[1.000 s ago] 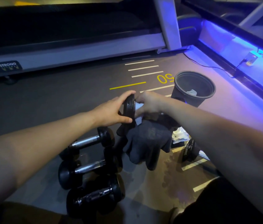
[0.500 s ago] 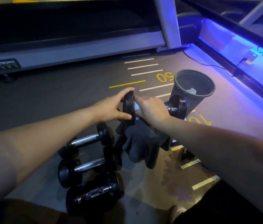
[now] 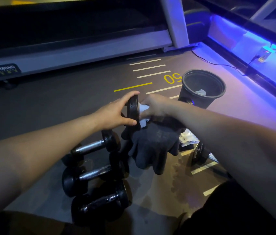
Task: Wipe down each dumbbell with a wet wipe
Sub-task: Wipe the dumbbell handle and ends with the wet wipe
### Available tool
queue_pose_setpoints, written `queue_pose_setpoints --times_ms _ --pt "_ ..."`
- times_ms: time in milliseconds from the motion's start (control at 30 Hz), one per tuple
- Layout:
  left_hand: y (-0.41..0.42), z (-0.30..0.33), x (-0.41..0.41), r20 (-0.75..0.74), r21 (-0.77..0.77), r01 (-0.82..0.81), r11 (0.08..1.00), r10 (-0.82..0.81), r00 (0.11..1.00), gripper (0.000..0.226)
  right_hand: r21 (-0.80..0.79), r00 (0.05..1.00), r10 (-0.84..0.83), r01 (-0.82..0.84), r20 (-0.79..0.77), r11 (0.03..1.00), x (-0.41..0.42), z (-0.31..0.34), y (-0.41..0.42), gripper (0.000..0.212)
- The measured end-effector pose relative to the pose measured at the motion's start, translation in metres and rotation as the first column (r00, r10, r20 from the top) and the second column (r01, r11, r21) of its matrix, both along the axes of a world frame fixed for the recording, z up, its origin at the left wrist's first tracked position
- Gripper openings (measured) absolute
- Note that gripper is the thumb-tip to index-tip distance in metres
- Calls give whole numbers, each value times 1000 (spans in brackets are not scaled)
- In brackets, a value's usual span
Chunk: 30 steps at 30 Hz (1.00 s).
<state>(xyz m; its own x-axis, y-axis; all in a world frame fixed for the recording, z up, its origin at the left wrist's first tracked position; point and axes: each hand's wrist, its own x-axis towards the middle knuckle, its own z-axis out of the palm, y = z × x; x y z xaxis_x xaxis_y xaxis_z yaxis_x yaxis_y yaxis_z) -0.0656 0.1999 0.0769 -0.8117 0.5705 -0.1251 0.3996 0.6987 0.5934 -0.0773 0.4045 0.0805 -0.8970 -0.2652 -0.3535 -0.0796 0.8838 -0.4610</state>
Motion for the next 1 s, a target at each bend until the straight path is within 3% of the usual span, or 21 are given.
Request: queue_pose_setpoints --times_ms 67,133,300,400,467,567,633,700,767,833,933,1000 --pt "0 2 -2 16 24 1 1000 -1 1000 98 226 966 77 -20 -246 974 10 -8 -2 32" --pt "0 1 -4 45 65 0 998 -3 999 97 410 844 201 24 -496 912 20 -21 -6 33" --pt "-1 -3 -9 84 105 7 994 -16 996 97 484 633 303 129 -712 866 27 -50 -5 44" --pt "0 -2 -11 92 116 -7 993 -3 996 97 415 678 274 50 -682 909 22 -42 -6 43" --pt "0 -1 -13 140 159 -28 987 5 990 95 367 814 210 5 -542 930 18 -27 -6 38" --pt "1 0 -14 157 189 -16 982 -14 988 95 147 976 51 -20 -211 989 6 -8 0 31" --pt "1 0 -12 118 163 16 986 -36 992 96 22 999 14 -14 -38 1000 -1 -2 5 31" --pt "1 -1 -9 84 142 37 989 -49 995 97 -6 999 -17 17 33 1000 -2 1 5 34" --pt "0 -1 -8 89 142 32 989 -45 995 97 42 1000 -14 14 -11 999 1 1 2 37" --pt "-2 -1 -9 123 166 14 986 -35 992 97 145 986 13 11 -163 989 11 -1 -1 34" --pt "-2 -2 -10 161 228 -7 974 -30 987 96 345 887 136 28 -441 938 29 -5 -8 32" --pt "-1 -5 -11 159 253 0 967 -42 986 98 395 843 175 48 -509 917 35 -6 -10 33"
